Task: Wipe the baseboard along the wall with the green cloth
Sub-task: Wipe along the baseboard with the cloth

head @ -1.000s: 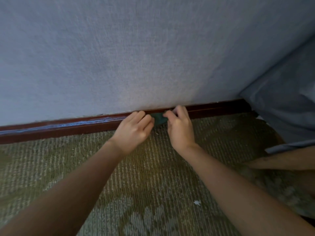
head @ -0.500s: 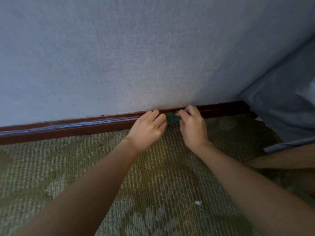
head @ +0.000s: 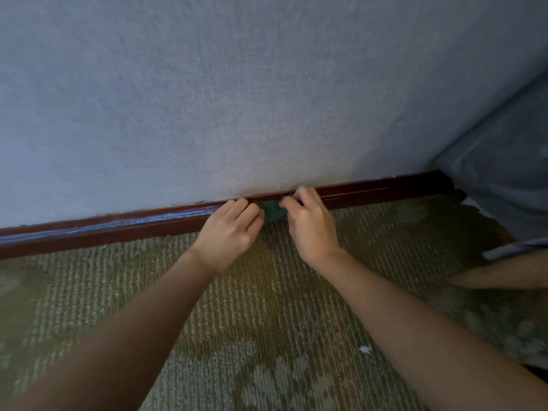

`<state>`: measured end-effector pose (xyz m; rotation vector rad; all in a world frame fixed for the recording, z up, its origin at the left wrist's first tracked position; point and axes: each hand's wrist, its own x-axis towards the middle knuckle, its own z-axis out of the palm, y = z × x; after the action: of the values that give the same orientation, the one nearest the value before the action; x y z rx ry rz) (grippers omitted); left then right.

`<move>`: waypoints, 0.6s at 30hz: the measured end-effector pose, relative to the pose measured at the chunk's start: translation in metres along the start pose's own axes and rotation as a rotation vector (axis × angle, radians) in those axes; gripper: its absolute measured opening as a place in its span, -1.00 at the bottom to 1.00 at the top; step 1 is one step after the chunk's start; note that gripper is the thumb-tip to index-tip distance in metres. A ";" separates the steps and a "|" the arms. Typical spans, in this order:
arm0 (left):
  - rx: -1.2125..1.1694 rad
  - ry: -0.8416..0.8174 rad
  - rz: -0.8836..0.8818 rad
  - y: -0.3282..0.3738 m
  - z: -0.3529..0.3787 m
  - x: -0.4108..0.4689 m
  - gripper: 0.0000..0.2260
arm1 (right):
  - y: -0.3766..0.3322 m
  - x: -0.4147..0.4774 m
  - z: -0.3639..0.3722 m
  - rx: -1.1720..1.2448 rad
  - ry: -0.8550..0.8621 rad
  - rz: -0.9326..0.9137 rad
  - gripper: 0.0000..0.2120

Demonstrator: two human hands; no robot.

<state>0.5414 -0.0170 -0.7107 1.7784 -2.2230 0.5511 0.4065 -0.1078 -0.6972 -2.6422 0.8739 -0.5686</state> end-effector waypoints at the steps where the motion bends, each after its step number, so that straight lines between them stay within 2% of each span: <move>1: -0.006 0.010 -0.027 0.003 0.000 0.001 -0.79 | 0.002 0.000 -0.002 -0.007 -0.018 -0.018 -0.72; 9: -0.034 0.067 -0.058 0.029 0.014 0.035 -0.78 | 0.040 -0.003 -0.027 -0.106 -0.062 0.016 -0.73; 12: -0.013 0.037 -0.022 0.023 0.011 0.028 -0.76 | 0.030 -0.003 -0.022 -0.092 -0.038 0.041 -0.75; 16: 0.008 0.004 -0.011 0.004 0.001 0.006 -0.78 | 0.007 0.003 -0.009 -0.079 -0.059 -0.026 -0.78; 18: 0.018 -0.010 0.025 -0.008 -0.006 -0.007 -0.72 | -0.007 0.006 -0.001 -0.056 -0.066 -0.033 -0.81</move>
<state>0.5510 -0.0095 -0.7075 1.7684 -2.2568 0.5699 0.4136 -0.1061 -0.6919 -2.7138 0.8399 -0.4689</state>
